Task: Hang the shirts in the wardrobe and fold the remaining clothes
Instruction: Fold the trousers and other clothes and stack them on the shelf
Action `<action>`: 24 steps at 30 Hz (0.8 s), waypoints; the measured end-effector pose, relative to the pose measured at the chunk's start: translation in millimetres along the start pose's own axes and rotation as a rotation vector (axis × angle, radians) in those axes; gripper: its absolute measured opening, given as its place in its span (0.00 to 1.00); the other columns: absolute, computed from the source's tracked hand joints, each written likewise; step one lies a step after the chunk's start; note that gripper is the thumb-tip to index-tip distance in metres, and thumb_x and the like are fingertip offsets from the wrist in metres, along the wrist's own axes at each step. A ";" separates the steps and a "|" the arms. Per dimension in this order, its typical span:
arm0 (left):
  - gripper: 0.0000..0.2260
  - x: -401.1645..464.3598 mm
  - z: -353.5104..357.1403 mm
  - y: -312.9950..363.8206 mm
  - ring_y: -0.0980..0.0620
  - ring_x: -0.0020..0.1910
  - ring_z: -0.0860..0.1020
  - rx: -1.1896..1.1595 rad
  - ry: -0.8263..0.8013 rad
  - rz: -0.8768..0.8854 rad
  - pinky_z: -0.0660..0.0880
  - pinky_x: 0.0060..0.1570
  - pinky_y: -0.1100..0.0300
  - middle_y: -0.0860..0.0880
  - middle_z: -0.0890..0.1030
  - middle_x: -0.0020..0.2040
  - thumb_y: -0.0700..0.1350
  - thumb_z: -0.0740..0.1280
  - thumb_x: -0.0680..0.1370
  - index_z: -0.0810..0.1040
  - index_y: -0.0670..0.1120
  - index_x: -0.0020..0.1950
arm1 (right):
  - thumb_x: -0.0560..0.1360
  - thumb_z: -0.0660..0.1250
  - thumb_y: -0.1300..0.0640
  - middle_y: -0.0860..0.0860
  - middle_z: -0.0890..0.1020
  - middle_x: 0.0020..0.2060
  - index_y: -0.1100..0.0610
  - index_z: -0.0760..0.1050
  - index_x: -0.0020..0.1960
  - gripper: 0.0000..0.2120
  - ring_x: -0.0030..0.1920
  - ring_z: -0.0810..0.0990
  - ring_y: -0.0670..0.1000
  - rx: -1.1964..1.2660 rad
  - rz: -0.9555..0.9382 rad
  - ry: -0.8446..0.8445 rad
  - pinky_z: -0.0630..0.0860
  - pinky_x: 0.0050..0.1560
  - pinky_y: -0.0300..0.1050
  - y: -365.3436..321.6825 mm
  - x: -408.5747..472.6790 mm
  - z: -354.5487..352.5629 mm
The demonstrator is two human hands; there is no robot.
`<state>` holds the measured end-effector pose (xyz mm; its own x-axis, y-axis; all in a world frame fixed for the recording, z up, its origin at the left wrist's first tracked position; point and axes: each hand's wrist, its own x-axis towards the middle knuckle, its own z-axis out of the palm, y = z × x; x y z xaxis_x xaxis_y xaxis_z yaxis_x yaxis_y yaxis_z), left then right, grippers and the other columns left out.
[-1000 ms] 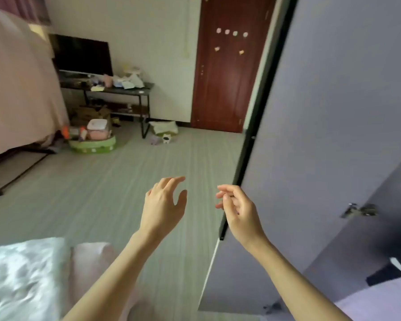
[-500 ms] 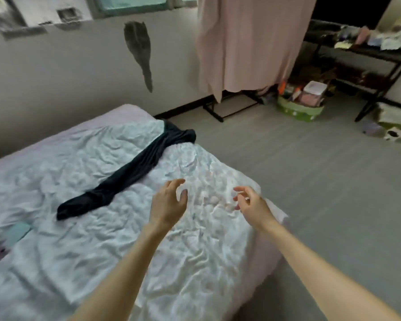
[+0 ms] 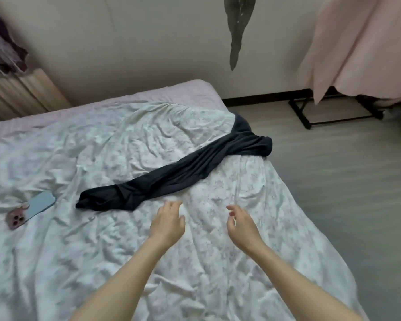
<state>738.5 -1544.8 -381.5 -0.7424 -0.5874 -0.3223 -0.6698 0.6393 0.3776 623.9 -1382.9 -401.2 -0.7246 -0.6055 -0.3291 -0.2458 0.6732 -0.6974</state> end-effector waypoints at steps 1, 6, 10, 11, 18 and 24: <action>0.21 29.3 14.5 -2.6 0.49 0.68 0.64 0.020 -0.012 -0.016 0.66 0.63 0.54 0.49 0.63 0.70 0.45 0.56 0.80 0.59 0.47 0.73 | 0.80 0.52 0.57 0.52 0.67 0.68 0.54 0.61 0.71 0.19 0.67 0.65 0.50 -0.086 -0.008 -0.014 0.65 0.63 0.44 12.1 30.6 7.0; 0.24 124.1 80.1 -31.2 0.47 0.73 0.53 0.198 0.010 -0.017 0.59 0.69 0.50 0.48 0.53 0.76 0.45 0.55 0.80 0.52 0.48 0.75 | 0.80 0.49 0.46 0.52 0.39 0.75 0.46 0.42 0.76 0.27 0.74 0.35 0.56 -0.541 -0.021 -0.075 0.36 0.70 0.64 68.0 139.0 43.6; 0.28 190.0 117.6 -48.3 0.47 0.76 0.43 0.349 0.147 0.018 0.48 0.72 0.45 0.49 0.45 0.78 0.49 0.55 0.80 0.45 0.51 0.77 | 0.77 0.40 0.35 0.49 0.26 0.71 0.41 0.27 0.71 0.30 0.70 0.24 0.55 -0.685 -0.027 -0.084 0.22 0.60 0.67 116.1 195.2 74.5; 0.28 207.1 124.5 -49.6 0.47 0.76 0.42 0.359 0.169 0.012 0.46 0.71 0.44 0.49 0.45 0.78 0.50 0.54 0.80 0.45 0.52 0.77 | 0.76 0.39 0.35 0.49 0.24 0.69 0.41 0.24 0.69 0.30 0.70 0.23 0.54 -0.691 -0.030 -0.079 0.22 0.60 0.67 127.1 203.3 84.2; 0.22 247.0 123.1 -42.6 0.42 0.60 0.72 0.088 0.389 0.023 0.66 0.58 0.50 0.40 0.77 0.60 0.31 0.57 0.75 0.70 0.42 0.68 | 0.75 0.39 0.33 0.47 0.27 0.71 0.38 0.23 0.68 0.31 0.70 0.24 0.54 -0.671 -0.012 -0.131 0.23 0.61 0.68 139.8 215.7 94.0; 0.22 169.4 136.4 -15.9 0.37 0.48 0.78 -0.168 0.227 0.157 0.73 0.45 0.48 0.39 0.81 0.53 0.34 0.61 0.75 0.68 0.43 0.69 | 0.80 0.48 0.41 0.47 0.51 0.76 0.45 0.53 0.75 0.25 0.76 0.46 0.50 0.023 0.189 -0.207 0.39 0.72 0.56 110.6 213.5 51.6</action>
<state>621.2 -1586.8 -560.5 -0.8014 -0.5957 -0.0534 -0.5210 0.6514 0.5516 475.2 -1459.5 -581.5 -0.6087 -0.5459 -0.5757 -0.1028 0.7738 -0.6250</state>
